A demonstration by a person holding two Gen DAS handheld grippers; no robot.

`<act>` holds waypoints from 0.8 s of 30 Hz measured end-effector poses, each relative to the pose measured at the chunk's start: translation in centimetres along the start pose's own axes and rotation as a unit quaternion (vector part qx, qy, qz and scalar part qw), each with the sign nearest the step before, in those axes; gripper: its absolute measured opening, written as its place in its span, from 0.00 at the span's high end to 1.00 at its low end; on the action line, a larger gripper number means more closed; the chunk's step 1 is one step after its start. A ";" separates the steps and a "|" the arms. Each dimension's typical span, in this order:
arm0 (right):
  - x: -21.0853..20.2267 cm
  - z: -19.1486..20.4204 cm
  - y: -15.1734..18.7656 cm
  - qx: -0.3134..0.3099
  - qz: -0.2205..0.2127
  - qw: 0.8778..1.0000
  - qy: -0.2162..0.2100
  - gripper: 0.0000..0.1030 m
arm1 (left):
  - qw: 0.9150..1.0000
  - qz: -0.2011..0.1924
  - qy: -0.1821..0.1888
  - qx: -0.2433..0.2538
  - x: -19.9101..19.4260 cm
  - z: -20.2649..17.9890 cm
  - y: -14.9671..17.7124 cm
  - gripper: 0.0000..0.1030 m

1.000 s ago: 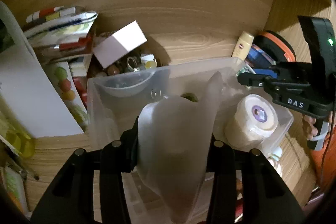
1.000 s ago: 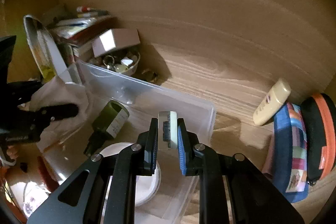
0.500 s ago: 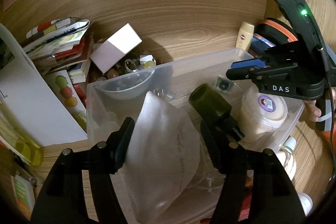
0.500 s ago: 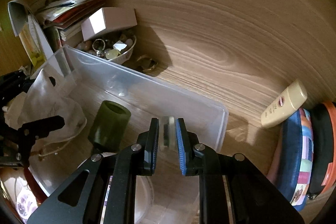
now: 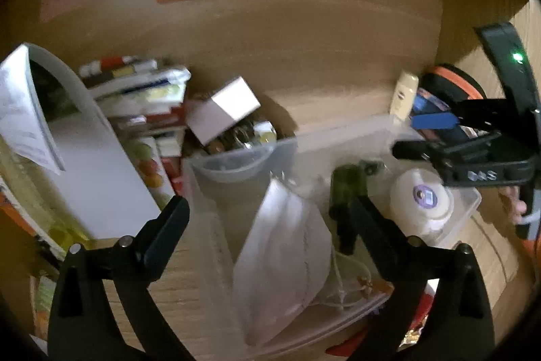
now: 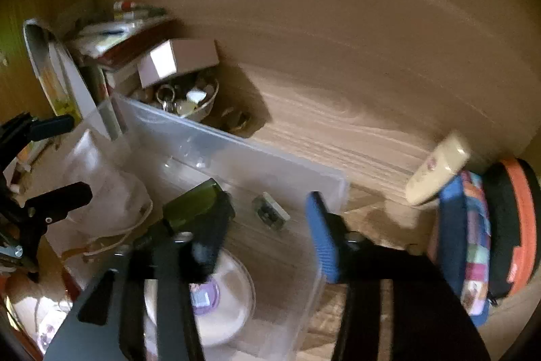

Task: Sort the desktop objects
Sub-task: 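Carry the white bag into the clear bin with left gripper while right drops the block there, then move left gripper to the black hair clip while right gripper approaches the pink round compact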

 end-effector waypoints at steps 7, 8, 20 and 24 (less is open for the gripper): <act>-4.6 -0.7 0.4 0.018 -0.036 0.999 0.027 0.19 | 1.000 -0.009 -0.023 -0.017 -2.0 1.3 -0.6 0.04; -5.3 -0.8 0.6 0.017 -0.042 0.998 0.032 0.18 | 0.999 -0.014 -0.027 -0.021 -2.6 1.6 -0.7 0.04; -11.2 -0.3 4.2 0.013 -0.091 0.995 0.047 0.08 | 0.996 -0.035 -0.073 -0.035 -8.8 3.5 1.3 0.02; -11.7 -0.1 5.7 0.021 -0.092 0.995 0.043 0.08 | 0.996 -0.028 -0.084 -0.033 -10.2 3.4 2.6 0.02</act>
Point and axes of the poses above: each gripper's, at about its wrist camera, not at the fingertips, and x roughly the way its jaws point, z to its left, y to its underside, the point moved 8 cm from there along x, roughly the way its jaws point, and after that the axes turned 13 degrees about x, right-handed, at the moved point
